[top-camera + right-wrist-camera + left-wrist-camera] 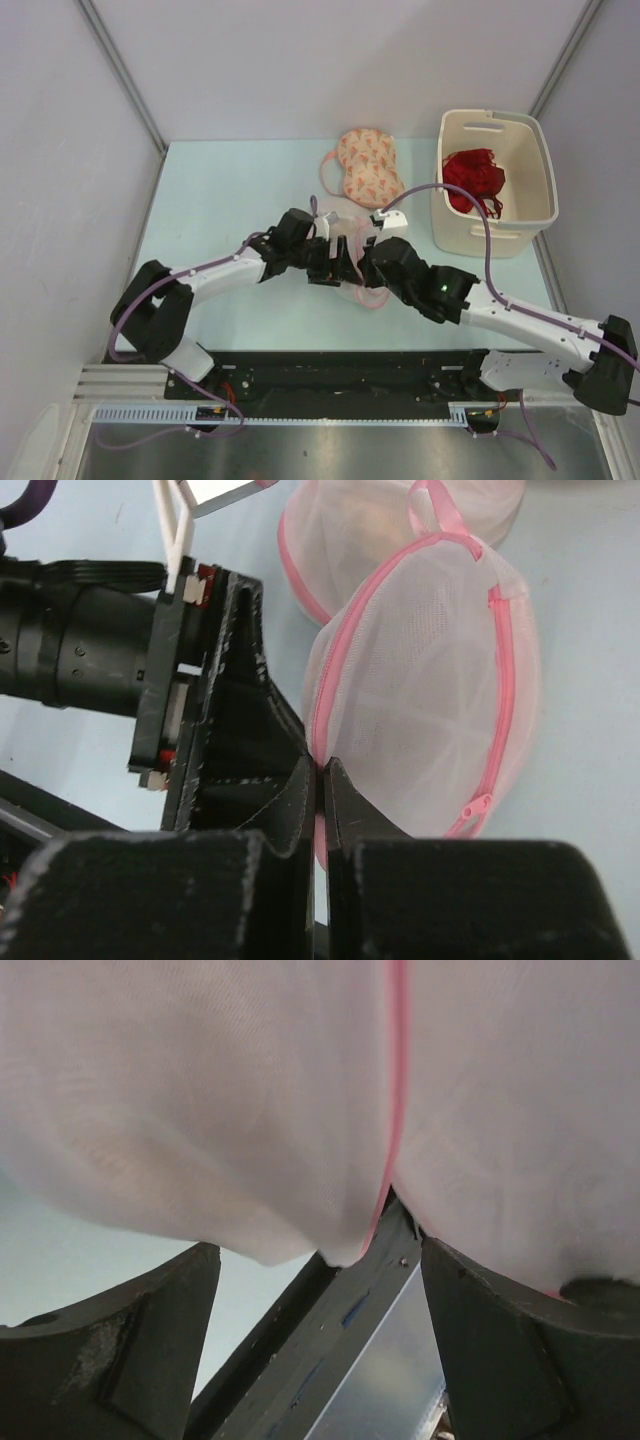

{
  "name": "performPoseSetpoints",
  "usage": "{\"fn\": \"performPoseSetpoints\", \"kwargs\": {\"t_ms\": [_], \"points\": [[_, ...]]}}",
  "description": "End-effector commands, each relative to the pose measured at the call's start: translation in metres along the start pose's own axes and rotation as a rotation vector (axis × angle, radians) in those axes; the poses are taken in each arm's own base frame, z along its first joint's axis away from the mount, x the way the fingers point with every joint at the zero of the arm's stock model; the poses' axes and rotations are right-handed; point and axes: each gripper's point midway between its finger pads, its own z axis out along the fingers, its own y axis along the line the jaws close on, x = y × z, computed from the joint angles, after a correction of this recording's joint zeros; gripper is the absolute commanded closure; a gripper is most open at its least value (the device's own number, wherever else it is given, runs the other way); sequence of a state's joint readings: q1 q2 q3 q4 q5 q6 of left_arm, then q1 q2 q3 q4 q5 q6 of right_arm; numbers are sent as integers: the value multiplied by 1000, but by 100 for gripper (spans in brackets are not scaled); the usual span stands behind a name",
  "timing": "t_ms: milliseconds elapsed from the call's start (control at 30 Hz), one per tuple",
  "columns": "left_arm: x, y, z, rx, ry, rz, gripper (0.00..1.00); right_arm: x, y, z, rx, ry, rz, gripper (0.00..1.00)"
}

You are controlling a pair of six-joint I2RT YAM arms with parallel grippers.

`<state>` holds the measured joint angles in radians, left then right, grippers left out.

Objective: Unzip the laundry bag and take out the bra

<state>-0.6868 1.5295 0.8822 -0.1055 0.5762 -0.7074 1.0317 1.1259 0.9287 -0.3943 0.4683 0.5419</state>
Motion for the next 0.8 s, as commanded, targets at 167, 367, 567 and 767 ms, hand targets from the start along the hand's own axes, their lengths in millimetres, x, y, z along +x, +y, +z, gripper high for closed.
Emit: {"fn": "performPoseSetpoints", "kwargs": {"t_ms": [167, 367, 567, 767], "points": [[-30, -25, 18, -4, -60, 21, 26, -9, -6, -21, -39, -32, 54, 100], [-35, -11, 17, -98, -84, 9, 82, -16, -17, -28, -27, -45, 72, 100], [-38, -19, -11, -151, -86, 100, 100, -32, -52, -32, 56, -86, 69, 100], [-31, -18, -49, -142, -94, 131, 99, -69, -80, -38, 43, -177, 155, 100]]}}
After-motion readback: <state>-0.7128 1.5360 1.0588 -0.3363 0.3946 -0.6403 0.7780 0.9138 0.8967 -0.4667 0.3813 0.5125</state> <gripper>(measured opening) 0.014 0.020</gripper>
